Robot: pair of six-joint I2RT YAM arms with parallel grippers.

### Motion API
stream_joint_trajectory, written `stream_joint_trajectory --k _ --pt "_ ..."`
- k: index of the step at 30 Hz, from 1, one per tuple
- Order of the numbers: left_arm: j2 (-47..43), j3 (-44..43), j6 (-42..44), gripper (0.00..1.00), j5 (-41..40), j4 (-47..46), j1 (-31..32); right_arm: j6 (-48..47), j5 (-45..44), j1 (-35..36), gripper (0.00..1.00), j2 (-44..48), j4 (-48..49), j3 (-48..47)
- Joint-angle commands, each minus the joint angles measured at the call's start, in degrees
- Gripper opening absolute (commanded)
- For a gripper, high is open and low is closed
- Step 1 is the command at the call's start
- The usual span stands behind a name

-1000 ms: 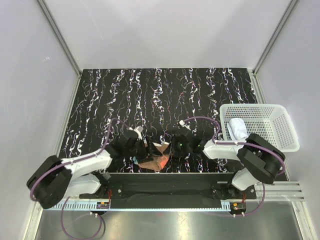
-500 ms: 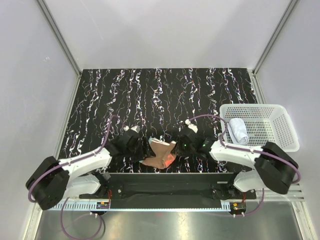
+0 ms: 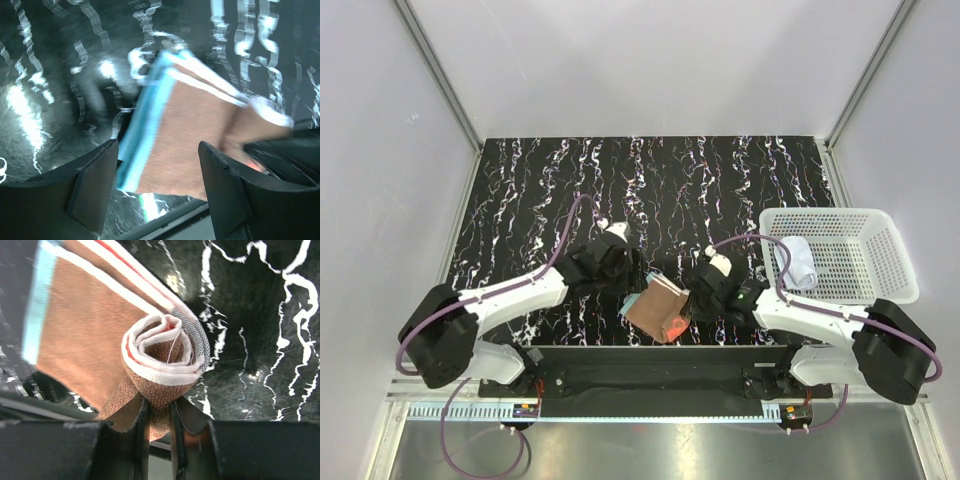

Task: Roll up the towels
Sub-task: Roll the towel

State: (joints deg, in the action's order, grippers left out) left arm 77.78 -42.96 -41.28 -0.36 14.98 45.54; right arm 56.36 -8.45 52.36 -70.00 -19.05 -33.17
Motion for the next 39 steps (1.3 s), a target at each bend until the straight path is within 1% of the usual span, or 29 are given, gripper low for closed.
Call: stream_joint_trajectory --k 1,2,4,5,8,10,13,15,18,22,23,27,28,29,31,32,34,36,37,39 --pt "-5.3 -4.1 6.6 0.7 -9.4 3.8 5.2 -1.0 -0.4 1.0 0.19 -3.1 -0.8 -2.3" --pt "-6.0 -4.1 7.1 0.7 -12.3 3.9 8.3 -1.1 -0.3 1.1 0.19 -3.8 -1.1 -2.9" --pt "-7.8 -3.1 8.7 0.7 -13.9 2.6 11.5 -1.6 0.0 1.0 0.2 -6.1 -1.8 -4.5" --pt "-8.3 -2.3 9.2 0.69 -14.5 1.6 14.5 -1.8 0.0 1.1 0.2 -7.0 -2.5 -5.2" --pt "-10.1 1.6 10.5 0.7 -13.6 -3.9 19.5 -2.2 0.4 1.2 0.22 -9.5 -4.3 -7.9" --pt "-10.2 3.7 10.6 0.7 -12.7 -7.1 20.9 -2.2 0.7 1.2 0.22 -10.2 -4.6 -8.8" --pt "-8.5 4.4 10.8 0.7 -11.8 -9.3 23.1 -2.0 0.6 1.1 0.22 -10.6 -5.2 -9.5" --pt "-7.0 3.8 11.0 0.7 -12.5 -10.0 24.6 -1.9 0.8 1.1 0.22 -10.7 -5.4 -9.8" --pt "-2.4 2.6 11.6 0.7 -12.8 -10.8 25.8 -1.8 1.1 1.2 0.22 -10.5 -5.4 -9.9" --pt "1.5 1.4 12.0 0.69 -11.6 -13.4 27.1 -1.7 1.2 1.1 0.22 -10.5 -5.5 -9.9" --pt "2.3 1.1 11.8 0.6 -11.3 -13.5 27.1 -1.6 1.3 1.1 0.22 -10.5 -5.6 -9.9" --pt "4.8 0.9 11.2 0.43 -11.1 -14.3 27.6 -1.4 1.2 1.1 0.24 -10.0 -5.8 -9.6" --pt "4.8 1.4 10.9 0.37 -10.5 -14.8 27.7 -1.3 1.3 1.2 0.24 -9.9 -5.6 -9.5" --pt "4.7 1.7 10.6 0.23 -10.3 -16.0 27.7 -1.2 1.7 1.2 0.25 -9.9 -5.6 -9.5" --pt "4.1 2.5 9.6 0.05 -10.5 -16.4 27.8 -0.7 1.6 1.1 0.28 -10.0 -5.8 -9.4" --pt "3.9 2.8 9.3 0.0 -10.7 -16.4 27.8 -0.5 1.5 1.2 0.31 -10.1 -6.1 -9.5" --pt "2.1 4.4 7.6 0.0 -11.2 -16.2 27.8 0.2 1.0 1.1 0.47 -10.0 -7.2 -9.4" --pt "-0.3 5.8 5.1 0.0 -11.6 -16.1 27.8 1.6 0.0 1.0 0.59 -9.1 -8.3 -9.1" --pt "-1.3 7.5 4.2 0.0 -11.7 -16.6 27.8 1.9 -0.4 0.8 0.72 -8.6 -8.5 -9.1" --pt "-3.6 9.1 1.1 0.0 -11.7 -17.1 27.7 2.2 -1.0 0.2 0.82 -7.3 -9.9 -9.4"
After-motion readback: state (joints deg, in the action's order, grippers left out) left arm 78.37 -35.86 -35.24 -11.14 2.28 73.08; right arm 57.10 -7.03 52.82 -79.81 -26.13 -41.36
